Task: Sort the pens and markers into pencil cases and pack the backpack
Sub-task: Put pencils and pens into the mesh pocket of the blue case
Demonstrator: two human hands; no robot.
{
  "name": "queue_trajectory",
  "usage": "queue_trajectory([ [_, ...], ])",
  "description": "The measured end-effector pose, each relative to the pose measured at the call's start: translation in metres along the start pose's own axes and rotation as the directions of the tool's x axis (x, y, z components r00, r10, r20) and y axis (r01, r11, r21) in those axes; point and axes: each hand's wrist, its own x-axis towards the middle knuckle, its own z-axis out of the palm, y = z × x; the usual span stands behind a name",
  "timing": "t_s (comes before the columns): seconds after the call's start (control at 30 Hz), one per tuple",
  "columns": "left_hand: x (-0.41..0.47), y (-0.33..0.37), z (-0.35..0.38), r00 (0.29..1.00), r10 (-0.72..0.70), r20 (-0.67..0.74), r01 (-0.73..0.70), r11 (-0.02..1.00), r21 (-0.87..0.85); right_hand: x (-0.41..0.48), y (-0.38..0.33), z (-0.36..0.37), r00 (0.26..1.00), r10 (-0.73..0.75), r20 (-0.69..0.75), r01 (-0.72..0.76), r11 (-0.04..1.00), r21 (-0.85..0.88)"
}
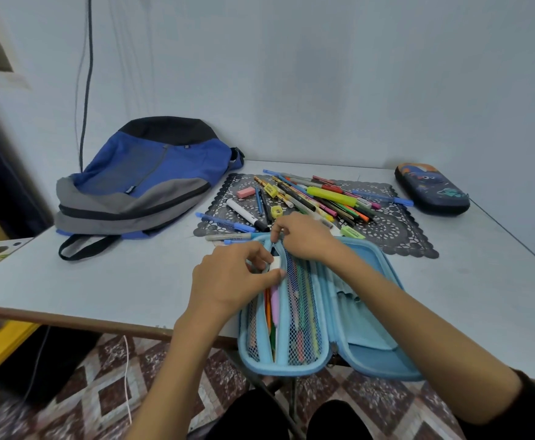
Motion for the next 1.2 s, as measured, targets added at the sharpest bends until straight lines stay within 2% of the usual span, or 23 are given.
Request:
queue_trajectory([
  [0.17,-0.001,-0.001,0.001,1.0,-0.003,0.008,0.003,0.999,-0.035,0.005,0.0,0.005,1.0,0.013,-0.016,-0.012,0.999,0.047],
  [0.4,0.001,-0.004,0.002,1.0,-0.015,0.006,0.015,0.999,-0.039,0.008,0.007,-0.004,0.994,-0.045,0.102,0.03,0.989,0.142],
  [0.6,0.0,-0.005,0.002,1.0,-0.015,0.009,0.016,0.999,-0.038,0.005,0.006,-0.005,0.987,-0.065,0.15,0.051,0.994,0.096],
  [0.77,0.0,-0.005,0.003,1.0,-0.019,0.007,0.019,0.999,-0.036,0.01,0.0,0.011,0.998,0.014,0.065,-0.017,0.999,0.044],
  [1.2,0.0,-0.006,0.004,0.999,-0.037,0.0,0.037,0.998,-0.044,0.009,-0.007,0.007,0.997,0.015,0.076,-0.026,0.99,0.135],
])
